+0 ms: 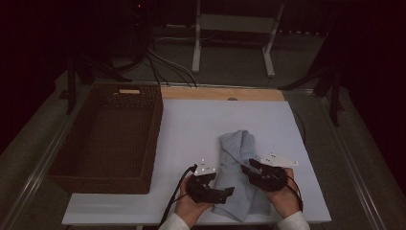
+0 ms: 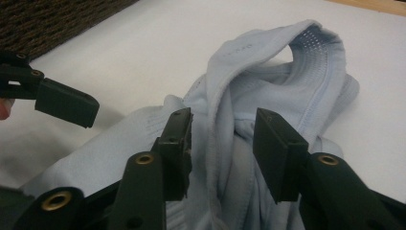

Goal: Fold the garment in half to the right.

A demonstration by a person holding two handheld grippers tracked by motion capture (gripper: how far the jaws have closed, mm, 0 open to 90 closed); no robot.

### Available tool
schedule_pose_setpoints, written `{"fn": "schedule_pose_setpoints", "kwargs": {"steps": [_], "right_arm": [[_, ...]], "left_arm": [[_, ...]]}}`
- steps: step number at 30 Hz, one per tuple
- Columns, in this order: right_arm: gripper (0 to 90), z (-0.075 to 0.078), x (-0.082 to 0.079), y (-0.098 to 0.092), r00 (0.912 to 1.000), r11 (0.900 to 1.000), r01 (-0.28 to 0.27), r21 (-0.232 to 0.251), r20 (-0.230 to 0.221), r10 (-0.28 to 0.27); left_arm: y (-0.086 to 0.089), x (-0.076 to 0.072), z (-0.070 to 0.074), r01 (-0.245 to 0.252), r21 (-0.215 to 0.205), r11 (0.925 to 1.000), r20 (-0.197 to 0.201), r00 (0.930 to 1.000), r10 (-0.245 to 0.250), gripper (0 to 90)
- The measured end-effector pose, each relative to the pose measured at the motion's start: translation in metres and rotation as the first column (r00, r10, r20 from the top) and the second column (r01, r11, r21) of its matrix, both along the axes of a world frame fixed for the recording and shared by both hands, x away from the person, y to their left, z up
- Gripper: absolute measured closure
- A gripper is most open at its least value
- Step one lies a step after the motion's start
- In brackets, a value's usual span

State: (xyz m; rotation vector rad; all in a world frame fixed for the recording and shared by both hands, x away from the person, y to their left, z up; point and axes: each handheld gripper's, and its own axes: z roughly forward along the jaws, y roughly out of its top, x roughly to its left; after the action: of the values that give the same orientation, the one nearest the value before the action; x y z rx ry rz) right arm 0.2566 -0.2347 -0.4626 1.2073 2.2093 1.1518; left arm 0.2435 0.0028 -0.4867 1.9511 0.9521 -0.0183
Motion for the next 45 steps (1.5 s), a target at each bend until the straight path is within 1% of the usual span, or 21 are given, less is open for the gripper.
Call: {"fn": "schedule_pose_setpoints", "kwargs": {"steps": [5,9,18,22,25,26,27,28,31,35,38,41,43,44,45], "right_arm": [[61.8,-0.001,0.005,0.003,1.0,1.0,-0.003,-0.002,-0.004,0.003],[61.7,-0.001,0.007,0.006,1.0,1.0,-0.004,-0.006,-0.004,0.004],[62.2,-0.004,0.015,0.009,0.9997,1.0,0.015,-0.005,-0.021,-0.015],[68.2,-0.005,0.02,0.01,0.9993,1.0,0.015,-0.008,-0.035,-0.015],[74.7,-0.006,0.022,0.01,0.9991,1.0,0.01,-0.01,-0.042,-0.01],[74.7,-0.006,0.022,0.01,0.9991,1.0,0.01,-0.01,-0.042,-0.01],[76.8,-0.006,0.023,0.01,0.999,1.0,0.01,-0.012,-0.043,-0.01],[80.5,-0.006,0.023,0.01,0.9986,1.0,0.015,-0.015,-0.05,-0.016],[86.3,-0.006,0.024,0.009,0.9986,1.0,0.022,-0.018,-0.049,-0.023],[87.2,-0.004,0.023,0.006,0.9984,0.999,0.037,-0.016,-0.042,-0.037],[87.4,-0.003,0.023,0.002,0.9983,0.999,0.047,-0.014,-0.035,-0.047],[87.4,-0.001,0.023,-0.001,0.9978,0.998,0.06,-0.009,-0.028,-0.06],[87.5,0.0,0.023,-0.003,0.9977,0.998,0.063,-0.006,-0.026,-0.063],[87.5,0.001,0.023,-0.004,0.9975,0.998,0.067,-0.003,-0.024,-0.067],[87.5,0.003,0.023,-0.008,0.9969,0.997,0.076,0.002,-0.019,-0.076]], "left_arm": [[0.001,0.0,0.0,-0.007,-0.002,1.0,0.012,0.9999,0.007,16.0],[0.001,0.0,0.0,-0.008,0.009,0.9999,0.017,0.9998,0.008,14.0],[0.001,0.0,-0.001,-0.005,0.022,0.9997,0.027,0.9996,0.004,13.0],[0.001,-0.001,-0.002,-0.006,0.025,0.9997,0.026,0.9996,0.006,13.0],[0.0,-0.002,-0.003,0.002,0.027,0.9996,0.027,0.9996,-0.002,13.3],[0.0,-0.002,-0.003,0.002,0.027,0.9996,0.027,0.9996,-0.002,13.4],[-0.001,-0.002,-0.003,0.006,0.036,0.9993,0.029,0.9996,-0.007,13.4],[-0.001,-0.003,-0.003,0.007,0.039,0.9992,0.027,0.9996,-0.008,14.1],[-0.002,-0.003,-0.003,0.01,0.04,0.9991,0.025,0.9996,-0.011,15.4],[-0.004,-0.006,-0.004,0.028,0.033,0.9991,0.02,0.9994,-0.028,17.3],[-0.005,-0.008,-0.005,0.045,0.037,0.9983,0.012,0.9989,-0.046,19.5],[-0.006,-0.009,-0.006,0.051,0.042,0.9978,0.009,0.9987,-0.051,21.2],[-0.006,-0.01,-0.006,0.05,0.041,0.9979,0.006,0.9987,-0.05,23.5],[-0.006,-0.01,-0.006,0.051,0.034,0.9981,0.004,0.9987,-0.051,23.5],[-0.005,-0.011,-0.005,0.058,0.037,0.9976,0.005,0.9983,-0.058,27.8]]}}
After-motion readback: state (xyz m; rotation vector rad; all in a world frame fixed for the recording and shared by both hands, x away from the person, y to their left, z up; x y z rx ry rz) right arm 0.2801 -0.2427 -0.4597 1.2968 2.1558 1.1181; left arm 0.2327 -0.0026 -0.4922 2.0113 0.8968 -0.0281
